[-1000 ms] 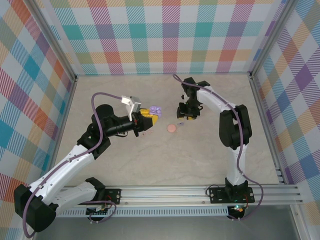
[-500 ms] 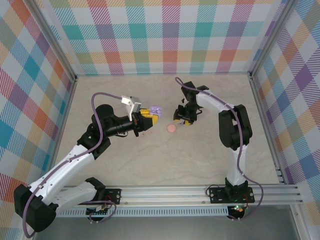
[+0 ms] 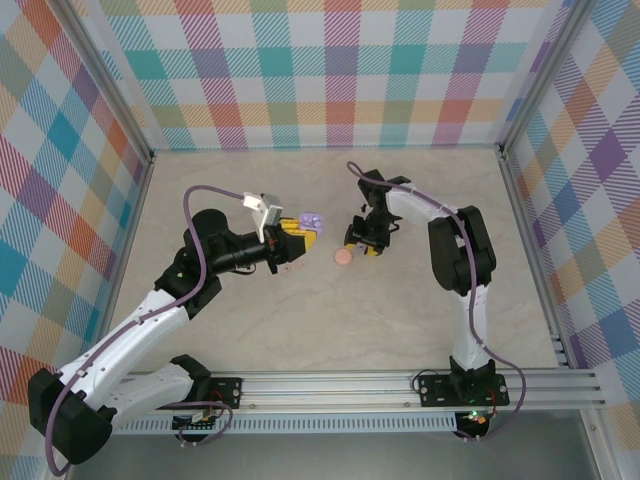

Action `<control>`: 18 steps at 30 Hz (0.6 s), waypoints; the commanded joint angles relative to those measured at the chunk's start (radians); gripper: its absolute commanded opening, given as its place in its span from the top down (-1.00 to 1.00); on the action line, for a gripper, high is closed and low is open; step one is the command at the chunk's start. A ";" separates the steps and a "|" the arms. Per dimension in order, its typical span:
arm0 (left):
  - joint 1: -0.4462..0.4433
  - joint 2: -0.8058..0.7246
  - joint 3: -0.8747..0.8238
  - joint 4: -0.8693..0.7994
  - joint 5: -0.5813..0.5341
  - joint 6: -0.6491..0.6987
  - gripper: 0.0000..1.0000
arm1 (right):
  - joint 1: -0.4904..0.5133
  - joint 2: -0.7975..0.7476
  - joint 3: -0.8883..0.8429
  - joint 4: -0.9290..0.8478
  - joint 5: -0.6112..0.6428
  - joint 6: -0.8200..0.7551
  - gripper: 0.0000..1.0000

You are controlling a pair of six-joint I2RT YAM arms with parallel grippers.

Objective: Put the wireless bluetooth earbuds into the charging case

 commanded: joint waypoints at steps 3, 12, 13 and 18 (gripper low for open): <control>-0.016 -0.013 -0.010 0.040 0.004 -0.002 0.80 | 0.007 0.043 0.053 -0.020 0.012 0.008 -0.01; -0.016 -0.017 -0.014 0.035 -0.002 0.004 0.80 | 0.010 0.077 0.110 -0.064 0.068 -0.008 0.01; -0.016 -0.016 -0.014 0.034 -0.002 0.004 0.80 | 0.010 0.082 0.114 -0.068 0.073 -0.008 0.03; -0.016 -0.016 -0.016 0.033 -0.005 0.006 0.79 | 0.014 0.102 0.144 -0.096 0.101 -0.026 0.09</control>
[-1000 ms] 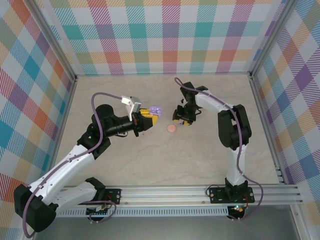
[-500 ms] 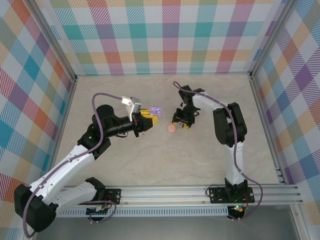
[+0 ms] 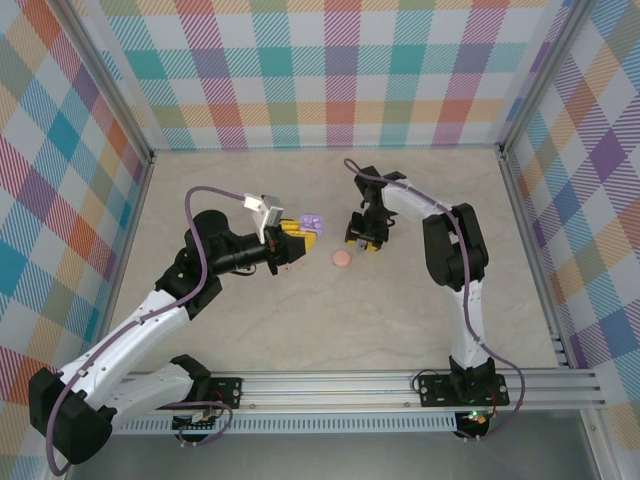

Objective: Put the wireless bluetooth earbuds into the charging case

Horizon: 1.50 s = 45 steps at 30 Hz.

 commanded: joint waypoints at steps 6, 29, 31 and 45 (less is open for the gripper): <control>-0.015 -0.016 -0.010 0.034 -0.004 0.007 0.80 | 0.021 0.046 0.043 -0.067 0.066 -0.037 0.24; -0.016 -0.018 0.000 0.028 -0.003 0.011 0.80 | 0.056 0.120 0.170 -0.152 0.217 -0.083 0.39; -0.016 -0.018 0.000 0.028 -0.002 0.011 0.80 | 0.056 0.125 0.179 -0.155 0.215 -0.084 0.39; -0.016 -0.025 -0.008 0.028 -0.003 0.010 0.80 | 0.059 0.177 0.223 -0.172 0.228 -0.075 0.42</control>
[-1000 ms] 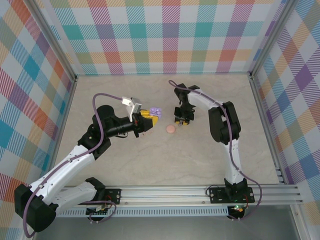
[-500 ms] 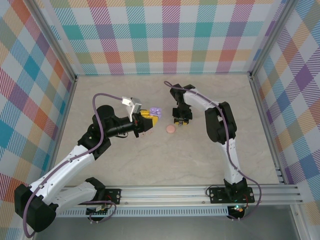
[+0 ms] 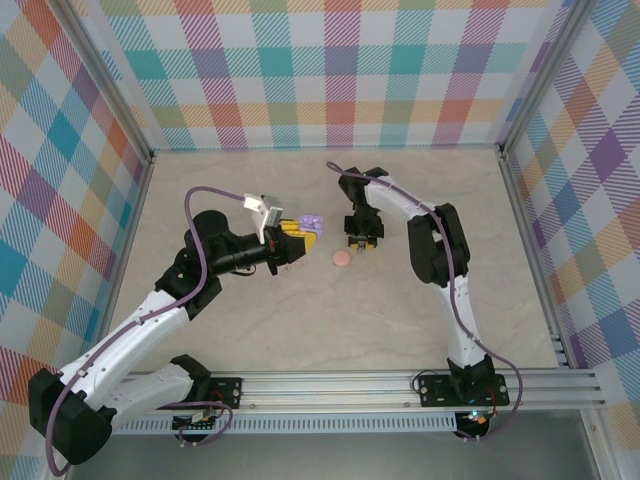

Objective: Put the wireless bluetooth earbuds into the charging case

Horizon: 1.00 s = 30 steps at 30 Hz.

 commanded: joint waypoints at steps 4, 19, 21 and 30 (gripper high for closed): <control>-0.016 -0.027 -0.009 0.025 -0.006 0.010 0.80 | 0.003 0.069 0.036 0.023 0.022 -0.010 0.40; -0.016 -0.035 -0.018 0.013 -0.015 0.014 0.80 | 0.003 -0.076 -0.115 0.108 0.069 -0.111 0.65; -0.016 -0.034 -0.020 0.012 -0.020 0.013 0.80 | 0.003 -0.118 -0.160 0.137 0.068 -0.123 0.65; -0.016 0.002 -0.014 -0.008 -0.030 0.005 0.80 | -0.001 -0.245 -0.321 0.217 0.013 -0.173 0.65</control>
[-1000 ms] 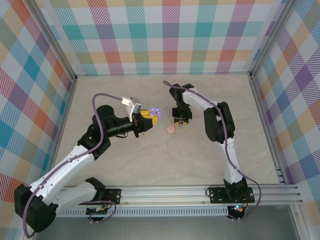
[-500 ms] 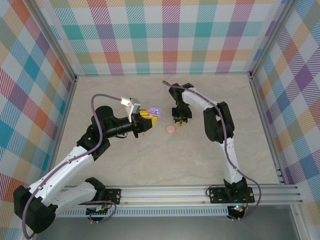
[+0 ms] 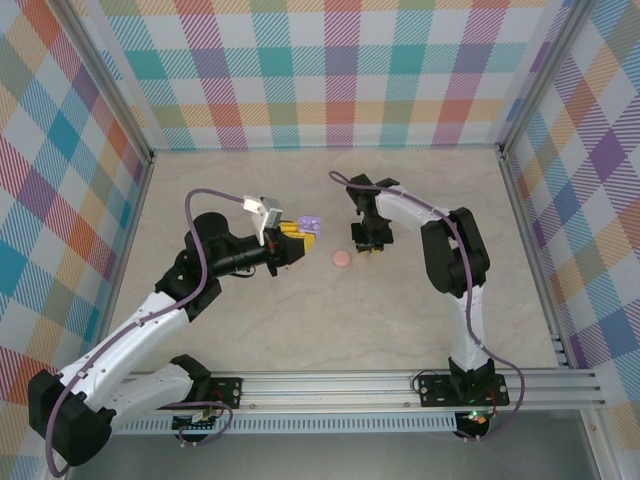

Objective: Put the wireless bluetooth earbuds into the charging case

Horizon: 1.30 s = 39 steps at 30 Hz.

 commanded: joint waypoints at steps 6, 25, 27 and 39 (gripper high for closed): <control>-0.015 0.015 0.004 -0.008 -0.004 0.000 0.80 | -0.004 -0.031 -0.042 -0.017 -0.047 -0.100 0.64; -0.015 0.016 0.009 -0.011 -0.003 0.002 0.80 | -0.004 0.058 0.033 -0.073 -0.046 -0.093 0.52; -0.016 0.017 0.009 -0.010 -0.003 0.001 0.80 | -0.004 0.061 0.038 -0.077 -0.043 -0.085 0.49; -0.016 0.013 0.009 -0.012 -0.001 0.000 0.80 | -0.004 0.043 0.055 -0.071 -0.027 -0.025 0.21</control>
